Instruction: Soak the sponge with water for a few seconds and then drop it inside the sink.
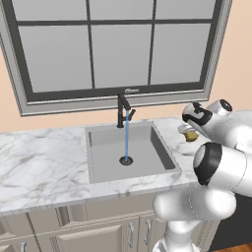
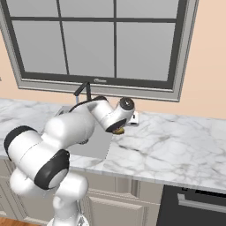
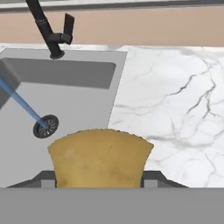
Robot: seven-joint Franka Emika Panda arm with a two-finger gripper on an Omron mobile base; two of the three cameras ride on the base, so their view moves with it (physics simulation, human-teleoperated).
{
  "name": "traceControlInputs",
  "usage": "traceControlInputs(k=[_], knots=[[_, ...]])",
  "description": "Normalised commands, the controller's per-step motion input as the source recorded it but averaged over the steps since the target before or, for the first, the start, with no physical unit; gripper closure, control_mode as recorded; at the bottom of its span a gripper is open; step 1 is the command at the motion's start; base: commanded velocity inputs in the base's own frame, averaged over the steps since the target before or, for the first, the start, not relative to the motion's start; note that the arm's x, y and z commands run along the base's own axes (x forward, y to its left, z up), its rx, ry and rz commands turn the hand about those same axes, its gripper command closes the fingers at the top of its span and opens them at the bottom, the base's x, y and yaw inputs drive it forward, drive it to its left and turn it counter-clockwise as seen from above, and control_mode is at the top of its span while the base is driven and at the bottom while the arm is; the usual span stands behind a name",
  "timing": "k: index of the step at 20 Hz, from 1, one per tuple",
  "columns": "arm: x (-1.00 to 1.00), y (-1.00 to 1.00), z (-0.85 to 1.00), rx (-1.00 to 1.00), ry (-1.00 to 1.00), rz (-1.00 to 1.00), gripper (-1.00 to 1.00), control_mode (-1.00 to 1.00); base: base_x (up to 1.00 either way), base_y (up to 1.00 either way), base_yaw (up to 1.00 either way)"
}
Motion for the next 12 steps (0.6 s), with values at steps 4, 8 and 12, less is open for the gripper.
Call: traceControlInputs(k=[4, 8, 12], knots=[[-0.18, 0.40, 0.00, 0.00, -0.14, 0.00, 1.00, -1.00, 0.00, 0.00, 0.00], [-0.05, 0.39, 0.00, 0.00, -0.09, 0.05, 1.00, -1.00, 0.00, 0.00, 0.00], [0.00, 0.29, 0.05, 0.00, -0.01, 0.12, 1.00, -1.00, 0.00, 0.00, 0.00]])
